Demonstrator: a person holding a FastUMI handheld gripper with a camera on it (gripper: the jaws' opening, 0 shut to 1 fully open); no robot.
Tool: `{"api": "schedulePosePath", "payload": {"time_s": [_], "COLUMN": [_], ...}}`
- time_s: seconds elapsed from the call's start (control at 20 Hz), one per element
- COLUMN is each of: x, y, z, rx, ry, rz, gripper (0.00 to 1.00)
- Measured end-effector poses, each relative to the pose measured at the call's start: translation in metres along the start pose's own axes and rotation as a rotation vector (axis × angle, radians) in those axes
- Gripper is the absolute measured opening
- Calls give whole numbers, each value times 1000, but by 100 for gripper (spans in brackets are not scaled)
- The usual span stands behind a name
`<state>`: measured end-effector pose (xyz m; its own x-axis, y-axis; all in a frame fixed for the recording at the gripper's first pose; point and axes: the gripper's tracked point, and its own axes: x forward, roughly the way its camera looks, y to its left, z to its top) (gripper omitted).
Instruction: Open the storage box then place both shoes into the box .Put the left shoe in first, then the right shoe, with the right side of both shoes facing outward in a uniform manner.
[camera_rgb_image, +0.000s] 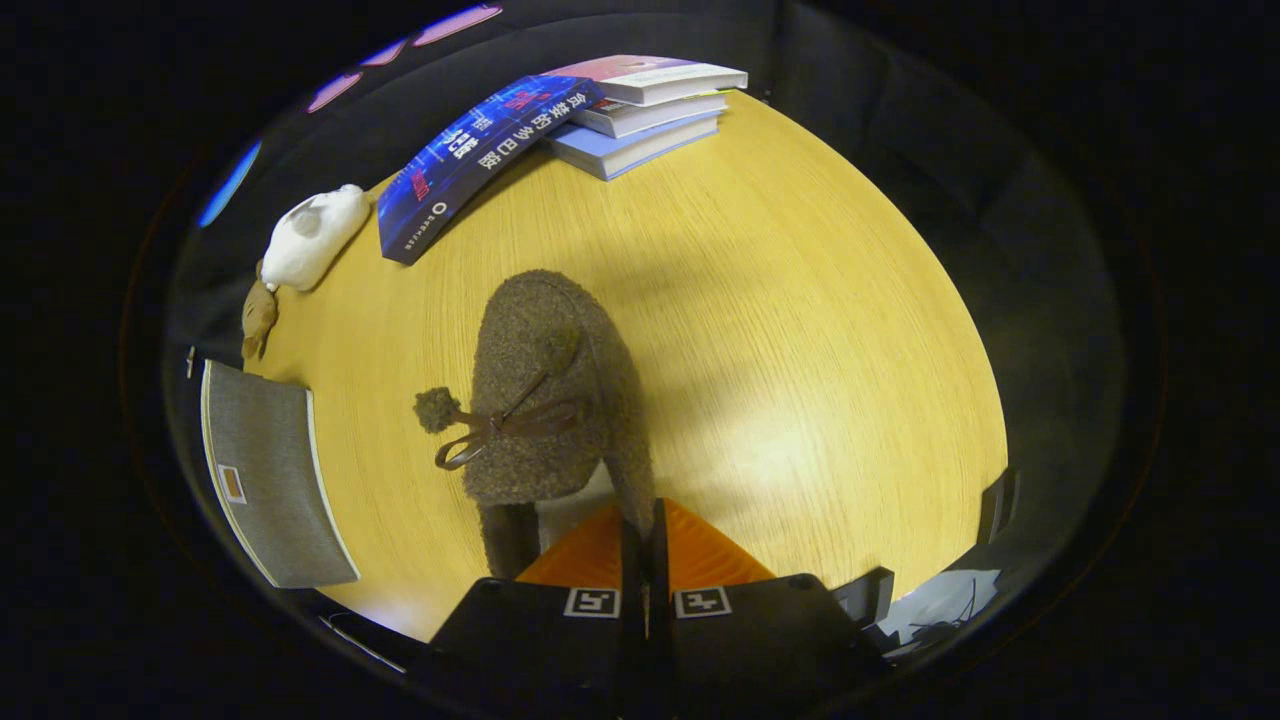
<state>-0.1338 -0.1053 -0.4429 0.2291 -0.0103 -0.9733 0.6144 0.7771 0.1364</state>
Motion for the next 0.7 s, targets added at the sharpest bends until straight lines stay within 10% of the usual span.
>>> {"api": "schedulePosePath", "payload": {"time_s": [0.7], "x": [-90], "y": [91], "z": [44], "rx": [100], "ry": [-172], "rz": [247], "gripper": [5]}}
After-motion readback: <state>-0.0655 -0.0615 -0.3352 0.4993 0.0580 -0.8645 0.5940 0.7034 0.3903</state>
